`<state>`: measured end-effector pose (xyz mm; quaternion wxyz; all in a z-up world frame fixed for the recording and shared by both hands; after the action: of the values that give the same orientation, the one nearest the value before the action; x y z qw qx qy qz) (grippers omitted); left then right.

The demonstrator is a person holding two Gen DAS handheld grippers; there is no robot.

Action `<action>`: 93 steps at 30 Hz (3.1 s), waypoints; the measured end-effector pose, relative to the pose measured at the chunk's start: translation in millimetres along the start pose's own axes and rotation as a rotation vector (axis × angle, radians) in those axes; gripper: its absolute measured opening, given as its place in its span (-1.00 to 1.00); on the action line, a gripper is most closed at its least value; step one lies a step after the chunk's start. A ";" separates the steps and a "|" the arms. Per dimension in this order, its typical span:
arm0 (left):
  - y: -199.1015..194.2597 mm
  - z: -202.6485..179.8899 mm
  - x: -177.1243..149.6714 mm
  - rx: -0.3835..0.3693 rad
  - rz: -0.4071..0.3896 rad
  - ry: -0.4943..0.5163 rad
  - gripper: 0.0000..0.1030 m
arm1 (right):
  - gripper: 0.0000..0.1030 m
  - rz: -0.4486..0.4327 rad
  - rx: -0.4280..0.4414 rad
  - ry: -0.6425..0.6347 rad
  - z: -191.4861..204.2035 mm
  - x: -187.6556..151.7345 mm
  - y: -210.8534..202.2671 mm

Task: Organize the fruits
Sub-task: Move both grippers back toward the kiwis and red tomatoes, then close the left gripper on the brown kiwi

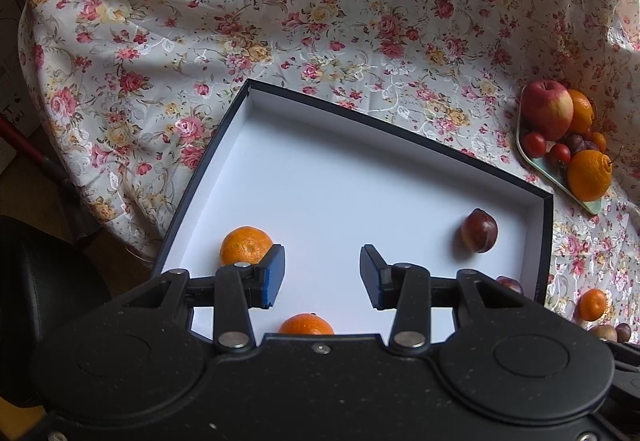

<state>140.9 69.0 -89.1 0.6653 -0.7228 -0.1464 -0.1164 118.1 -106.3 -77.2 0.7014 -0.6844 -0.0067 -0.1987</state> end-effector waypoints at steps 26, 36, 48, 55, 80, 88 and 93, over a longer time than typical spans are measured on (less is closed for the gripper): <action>-2.0 -83.2 8.3 -0.018 -0.022 0.133 -0.01 | -0.31 0.162 -0.037 0.060 -72.9 -5.2 12.8; -2.9 -122.2 7.4 -0.032 -0.033 0.220 -0.01 | -0.34 0.144 -0.162 0.106 -115.2 1.4 12.6; -6.5 -188.8 -9.8 -0.113 -0.004 0.354 -0.01 | -0.37 0.136 -0.153 0.210 -183.3 -3.5 1.1; -11.9 -245.9 -35.3 -0.171 0.017 0.491 -0.01 | -0.36 0.132 -0.129 0.358 -249.6 -22.8 -13.4; 35.2 -341.1 -95.9 -0.239 0.209 0.483 -0.02 | -0.33 0.196 -0.040 0.508 -328.5 -76.0 -23.7; 44.1 -344.3 -97.2 -0.214 0.215 0.446 0.03 | -0.33 0.187 -0.018 0.541 -337.1 -80.6 -29.2; 48.8 -346.8 -101.1 -0.186 0.220 0.444 0.09 | -0.33 0.186 -0.017 0.534 -337.3 -82.6 -30.4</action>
<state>74.0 -285.6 -140.7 0.6202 -0.7494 0.0940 -0.2118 -55.3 -408.3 -92.6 0.6877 -0.6115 0.2429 -0.3067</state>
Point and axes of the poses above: each gripper's, at about its wrist camera, not at the fingertips, and y roughly the way its jaws point, z to its left, x to its top, the point moved 8 cm from there along y, roughly the way its jaws point, and after that the axes turned 4 degrees about y, right-handed, at the moved point
